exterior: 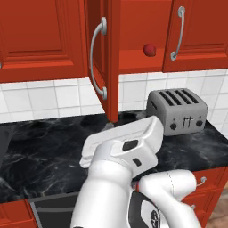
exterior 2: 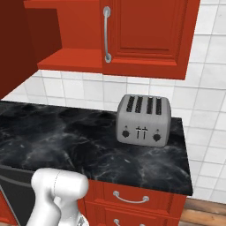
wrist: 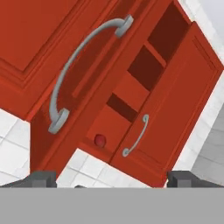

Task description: Pick the onion from the counter and place it in the cabinet. Then close the cabinet.

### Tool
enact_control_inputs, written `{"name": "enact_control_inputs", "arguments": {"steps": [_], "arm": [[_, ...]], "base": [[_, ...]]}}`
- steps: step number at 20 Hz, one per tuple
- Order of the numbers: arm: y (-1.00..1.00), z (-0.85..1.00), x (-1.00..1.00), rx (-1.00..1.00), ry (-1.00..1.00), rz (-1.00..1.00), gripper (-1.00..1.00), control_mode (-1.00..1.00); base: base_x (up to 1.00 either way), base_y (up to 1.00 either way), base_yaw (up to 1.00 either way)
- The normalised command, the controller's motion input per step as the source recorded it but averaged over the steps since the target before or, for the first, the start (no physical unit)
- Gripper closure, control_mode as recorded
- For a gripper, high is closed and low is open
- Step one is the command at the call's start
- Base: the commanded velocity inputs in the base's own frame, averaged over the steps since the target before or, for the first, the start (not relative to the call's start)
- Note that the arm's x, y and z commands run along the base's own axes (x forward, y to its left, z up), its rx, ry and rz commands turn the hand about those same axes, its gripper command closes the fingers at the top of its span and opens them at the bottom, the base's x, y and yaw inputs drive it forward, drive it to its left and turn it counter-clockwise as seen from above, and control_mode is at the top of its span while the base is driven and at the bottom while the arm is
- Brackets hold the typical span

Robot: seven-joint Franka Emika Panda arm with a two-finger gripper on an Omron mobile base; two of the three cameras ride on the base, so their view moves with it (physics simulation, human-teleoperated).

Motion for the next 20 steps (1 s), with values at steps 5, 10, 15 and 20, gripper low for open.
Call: {"name": "enact_control_inputs", "arguments": {"steps": [5,10,15,20], "arm": [[0.09,-0.06,0.31,-0.10,0.00,-0.18,-1.00,-1.00],[0.00,0.00,0.57,-0.10,0.02,-0.17,-1.00,-1.00],[0.01,-0.02,0.70,-0.10,0.00,-0.15,-1.00,-1.00],[0.00,-0.13,0.62,-0.10,0.00,-0.13,-1.00,-1.00]], "base": [[0.00,0.00,0.00],[0.00,0.00,0.00],[0.00,0.00,0.00],[0.00,0.00,0.00]]}}
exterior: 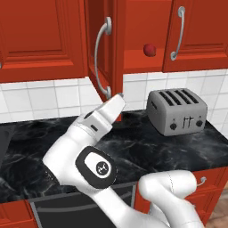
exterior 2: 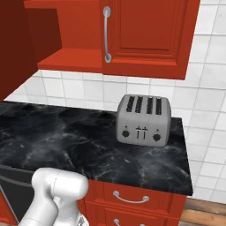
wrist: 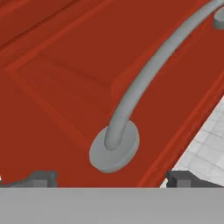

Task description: Pick the onion from the counter and place it in the cabinet. Then close the cabinet.

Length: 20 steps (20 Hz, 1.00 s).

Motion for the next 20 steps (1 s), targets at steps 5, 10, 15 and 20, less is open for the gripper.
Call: {"name": "enact_control_inputs", "arguments": {"steps": [5,10,15,20], "arm": [[-0.05,-0.20,0.65,-0.09,0.00,-0.11,-1.00,-1.00],[-0.29,-0.16,0.59,-0.07,0.00,-0.06,-1.00,-1.00],[-0.52,-0.19,0.34,-0.06,0.02,-0.05,-1.00,-1.00],[-0.71,-0.15,0.38,-0.05,0.06,-0.03,-1.00,-1.00]], "base": [[0.00,0.00,0.00],[0.00,0.00,0.00],[0.00,0.00,0.00],[0.00,0.00,0.00]]}}
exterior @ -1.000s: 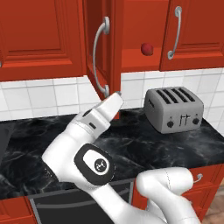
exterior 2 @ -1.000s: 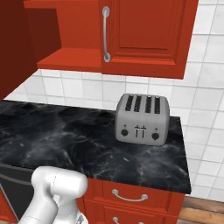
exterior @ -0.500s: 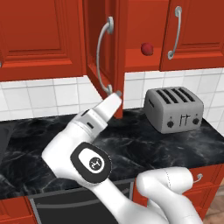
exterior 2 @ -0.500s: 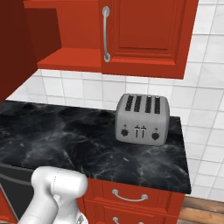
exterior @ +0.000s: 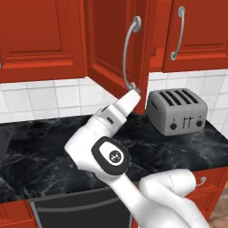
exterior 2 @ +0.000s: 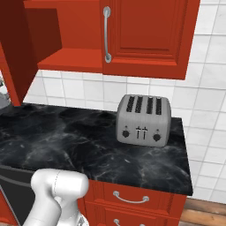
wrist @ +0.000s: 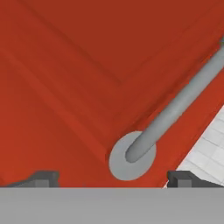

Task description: Pick the onion from the counter and place it in the cabinet. Then close the cabinet.

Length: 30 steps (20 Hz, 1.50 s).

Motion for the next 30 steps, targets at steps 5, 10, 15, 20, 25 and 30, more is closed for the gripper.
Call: {"name": "enact_control_inputs", "arguments": {"steps": [5,10,15,20,25,30], "arm": [[-0.81,-0.11,0.67,-0.03,0.09,0.00,-1.00,-1.00],[-0.86,-0.04,0.70,-0.01,0.09,0.00,-1.00,-1.00],[-0.74,-0.08,0.67,0.00,0.04,0.00,-1.00,-1.00],[-0.57,-0.16,0.76,0.00,0.00,0.00,-1.00,-1.00],[-0.54,-0.25,0.77,0.00,0.00,0.00,-1.00,-1.00],[-0.59,-0.28,0.71,0.00,0.00,0.00,-1.00,-1.00]], "base": [[0.00,0.00,0.00],[0.00,0.00,0.00],[0.00,0.00,0.00],[0.00,0.00,0.00],[0.00,0.00,0.00],[0.00,0.00,0.00]]}}
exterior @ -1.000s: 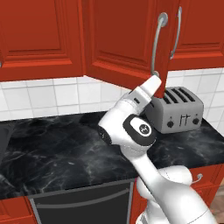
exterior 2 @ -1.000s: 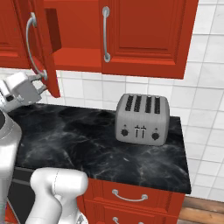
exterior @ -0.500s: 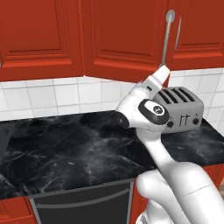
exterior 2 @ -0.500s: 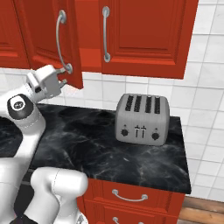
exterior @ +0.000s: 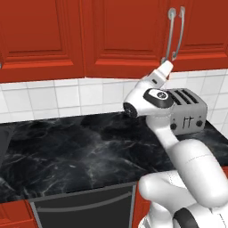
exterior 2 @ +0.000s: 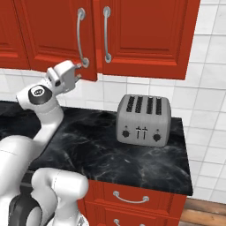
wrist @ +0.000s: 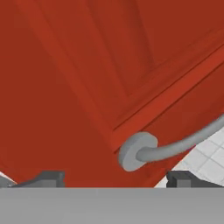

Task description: Pick the onion from the counter and place it in the cabinet. Then close the cabinet.

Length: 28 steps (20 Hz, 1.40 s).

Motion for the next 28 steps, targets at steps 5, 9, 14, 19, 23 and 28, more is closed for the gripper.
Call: {"name": "enact_control_inputs", "arguments": {"steps": [5,9,14,19,23,28], "arm": [[-0.73,-0.13,0.73,0.00,0.00,0.00,-1.00,-1.00],[-0.74,-0.01,0.73,0.00,0.00,0.04,-1.00,-1.00],[-0.63,0.00,0.43,0.00,0.00,0.16,-1.00,-1.00],[-0.71,0.00,0.29,0.00,-0.04,0.22,-1.00,-1.00],[-0.75,0.00,0.37,0.00,-0.06,0.22,-1.00,-1.00],[-0.77,-0.04,0.57,0.00,0.00,0.23,-1.00,-1.00]], "base": [[0.00,0.00,0.00],[0.00,0.00,0.00],[0.00,0.00,0.00],[0.00,0.00,0.00],[0.00,0.00,0.00],[0.00,0.00,0.00]]}}
